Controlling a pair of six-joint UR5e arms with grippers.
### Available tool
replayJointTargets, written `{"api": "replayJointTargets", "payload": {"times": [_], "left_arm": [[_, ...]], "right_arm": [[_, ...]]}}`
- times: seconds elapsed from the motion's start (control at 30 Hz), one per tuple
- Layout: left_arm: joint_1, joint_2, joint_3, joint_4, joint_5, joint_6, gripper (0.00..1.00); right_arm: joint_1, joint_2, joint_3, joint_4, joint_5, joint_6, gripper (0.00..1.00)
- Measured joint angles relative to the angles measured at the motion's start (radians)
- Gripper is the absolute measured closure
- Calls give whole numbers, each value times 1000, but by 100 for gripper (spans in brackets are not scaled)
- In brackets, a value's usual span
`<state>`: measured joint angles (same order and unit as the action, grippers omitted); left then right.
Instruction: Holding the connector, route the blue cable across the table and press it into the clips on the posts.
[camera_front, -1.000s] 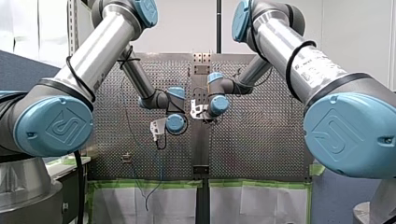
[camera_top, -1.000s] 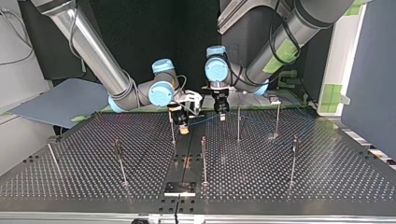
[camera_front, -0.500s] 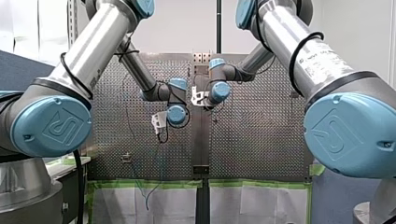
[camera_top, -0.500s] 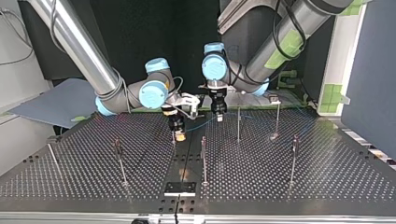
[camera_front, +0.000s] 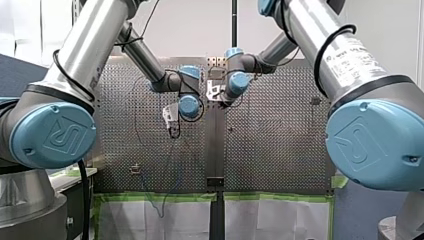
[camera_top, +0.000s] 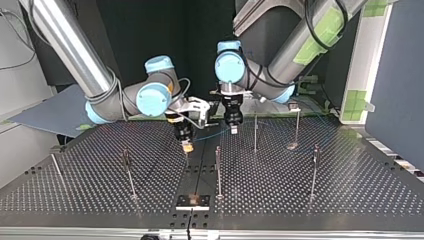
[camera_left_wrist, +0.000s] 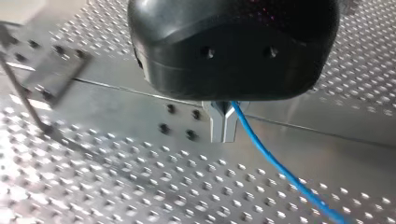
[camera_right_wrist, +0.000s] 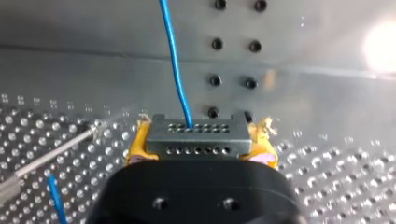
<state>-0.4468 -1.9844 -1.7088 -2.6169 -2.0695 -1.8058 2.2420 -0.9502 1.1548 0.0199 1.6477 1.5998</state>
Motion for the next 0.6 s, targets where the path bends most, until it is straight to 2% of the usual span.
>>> {"api": "replayJointTargets", "payload": {"times": [0.27, 0.6], "left_arm": [[-4, 69, 0, -25, 4, 6, 100], [-5, 158, 7, -59, 14, 8, 100]], "right_arm": [[-5, -71, 54, 28, 0, 8, 100], [-4, -154, 60, 72, -2, 8, 100]]}}
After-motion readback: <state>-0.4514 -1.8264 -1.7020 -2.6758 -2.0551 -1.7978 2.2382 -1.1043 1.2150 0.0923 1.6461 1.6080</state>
